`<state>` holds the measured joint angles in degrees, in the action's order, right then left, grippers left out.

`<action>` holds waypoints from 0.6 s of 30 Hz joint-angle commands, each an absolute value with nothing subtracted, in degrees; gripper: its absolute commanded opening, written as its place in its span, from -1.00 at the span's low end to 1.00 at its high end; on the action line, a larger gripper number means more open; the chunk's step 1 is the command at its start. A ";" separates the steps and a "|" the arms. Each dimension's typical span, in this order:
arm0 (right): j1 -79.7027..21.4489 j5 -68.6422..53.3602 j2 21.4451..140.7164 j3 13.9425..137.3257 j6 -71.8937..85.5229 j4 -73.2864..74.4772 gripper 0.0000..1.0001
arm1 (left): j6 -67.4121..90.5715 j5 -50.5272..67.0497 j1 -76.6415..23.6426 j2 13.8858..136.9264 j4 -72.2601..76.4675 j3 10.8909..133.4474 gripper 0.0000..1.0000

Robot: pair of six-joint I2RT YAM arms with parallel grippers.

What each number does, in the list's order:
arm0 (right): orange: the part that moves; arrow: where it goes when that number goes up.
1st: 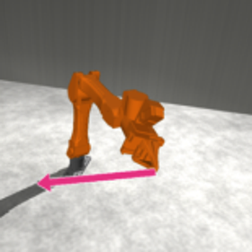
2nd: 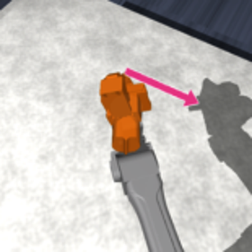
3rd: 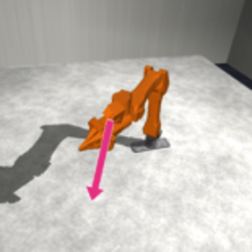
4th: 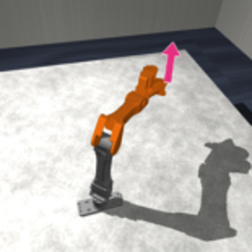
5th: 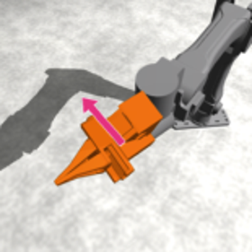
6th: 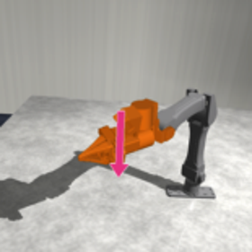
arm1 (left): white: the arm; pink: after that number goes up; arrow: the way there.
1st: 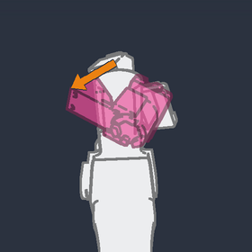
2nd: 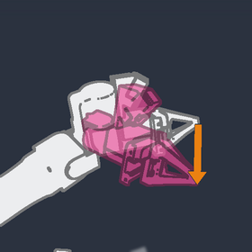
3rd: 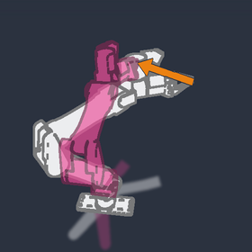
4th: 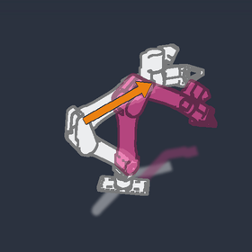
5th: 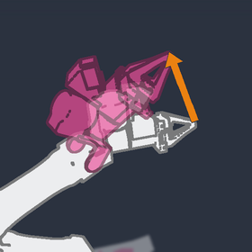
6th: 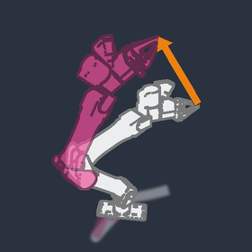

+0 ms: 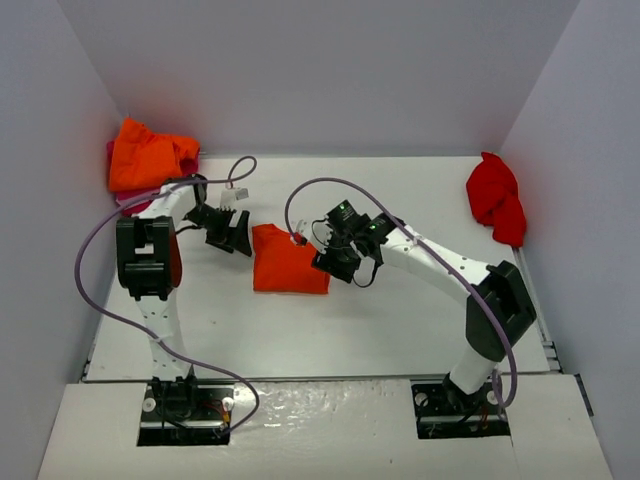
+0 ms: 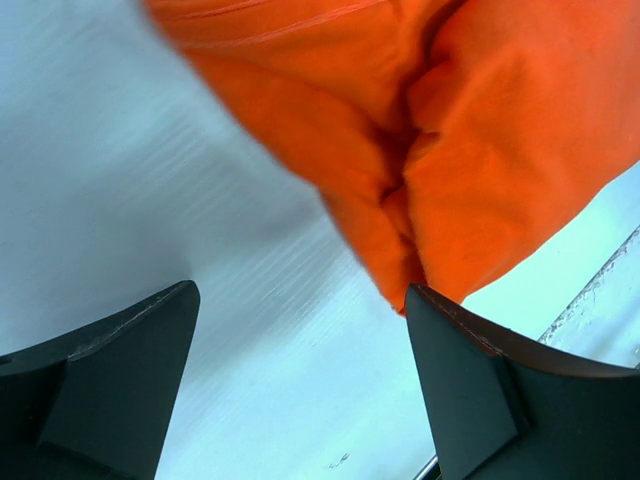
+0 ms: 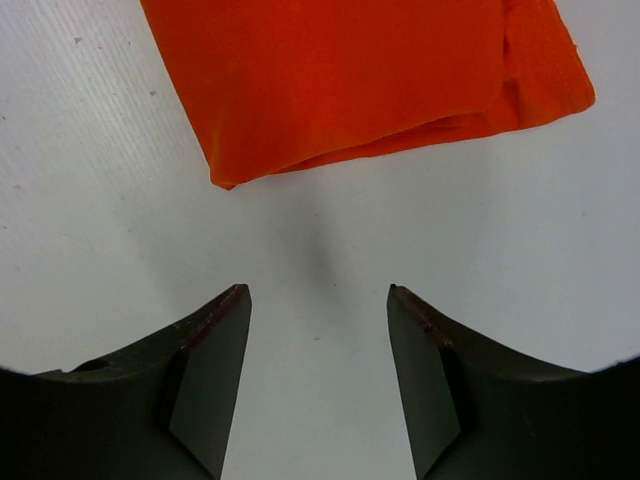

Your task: Fold and stack the t-shirts

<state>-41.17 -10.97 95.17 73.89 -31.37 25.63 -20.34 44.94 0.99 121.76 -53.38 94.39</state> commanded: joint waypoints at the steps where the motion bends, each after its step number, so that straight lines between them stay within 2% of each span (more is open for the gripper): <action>1: -45.71 -1.97 98.25 76.63 -32.69 26.89 0.08 | -20.52 48.11 5.00 114.98 -54.45 95.68 0.62; 11: -57.20 12.47 108.34 84.81 -34.63 27.01 0.09 | -22.30 50.80 6.39 114.07 -56.77 94.44 0.60; 18: -58.10 10.96 112.85 86.80 -34.93 26.94 0.10 | -21.49 53.63 6.55 115.69 -56.51 93.68 0.60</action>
<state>-58.87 8.67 111.22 83.92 -34.40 26.60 -20.83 49.49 6.55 118.69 -55.13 92.61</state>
